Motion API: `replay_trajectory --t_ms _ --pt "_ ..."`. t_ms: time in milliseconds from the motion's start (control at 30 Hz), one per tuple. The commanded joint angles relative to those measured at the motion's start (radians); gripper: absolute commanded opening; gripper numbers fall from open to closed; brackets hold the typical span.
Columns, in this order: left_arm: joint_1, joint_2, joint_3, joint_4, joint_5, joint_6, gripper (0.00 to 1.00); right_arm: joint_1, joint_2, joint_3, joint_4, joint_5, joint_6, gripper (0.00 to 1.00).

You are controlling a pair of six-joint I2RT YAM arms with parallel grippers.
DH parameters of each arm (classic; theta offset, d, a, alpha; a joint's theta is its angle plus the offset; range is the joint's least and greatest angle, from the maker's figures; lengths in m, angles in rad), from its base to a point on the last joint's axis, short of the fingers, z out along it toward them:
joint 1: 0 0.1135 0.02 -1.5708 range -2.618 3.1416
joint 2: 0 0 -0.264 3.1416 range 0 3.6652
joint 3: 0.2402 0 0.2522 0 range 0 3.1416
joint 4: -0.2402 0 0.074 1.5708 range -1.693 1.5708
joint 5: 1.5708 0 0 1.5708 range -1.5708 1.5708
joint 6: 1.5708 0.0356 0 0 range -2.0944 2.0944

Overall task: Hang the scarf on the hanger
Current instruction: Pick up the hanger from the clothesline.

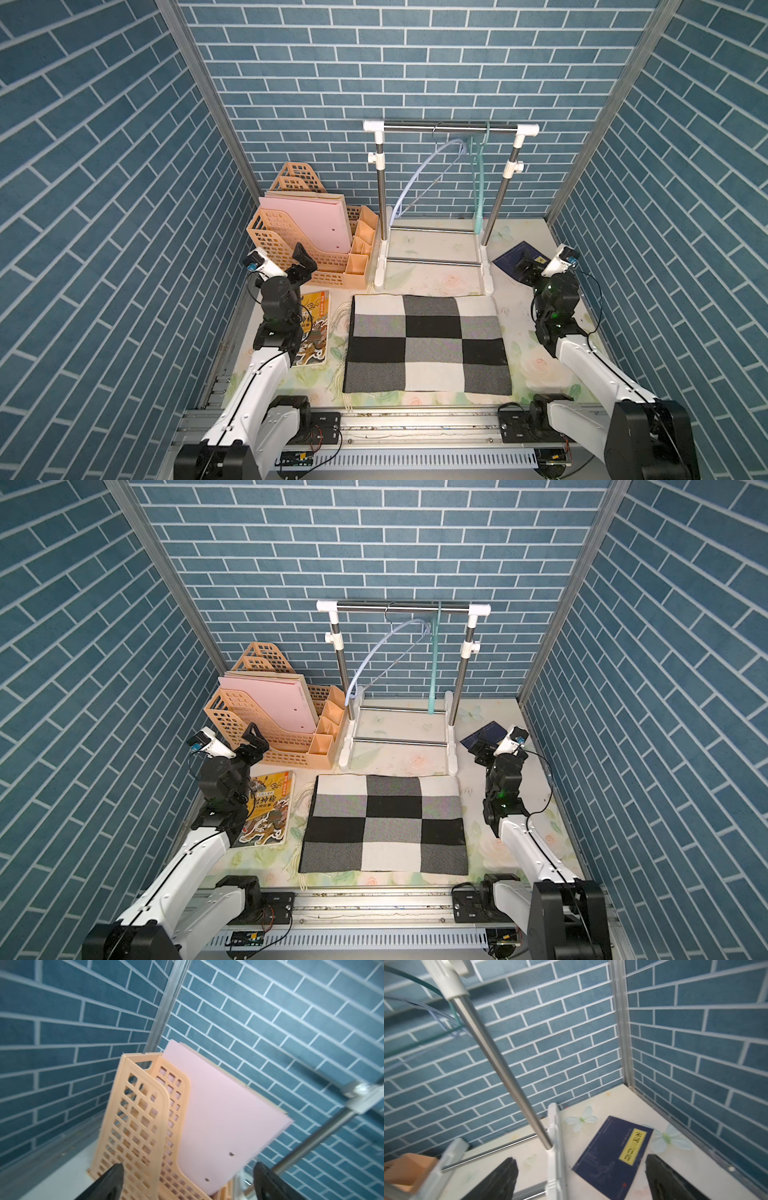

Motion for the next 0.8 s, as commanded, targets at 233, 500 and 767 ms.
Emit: replay_trajectory --t_ms 233,500,767 --pt "-0.297 0.039 0.073 -0.421 0.179 -0.151 1.00 0.138 -0.035 0.382 -0.772 -0.032 0.130 1.00" --pt "-0.564 0.118 0.044 -0.335 0.141 -0.109 1.00 0.312 0.115 0.798 -0.998 0.014 0.100 0.92" --pt "-0.680 0.200 0.064 -0.317 0.075 -0.082 1.00 0.381 0.378 1.177 -1.142 0.103 0.041 0.91"
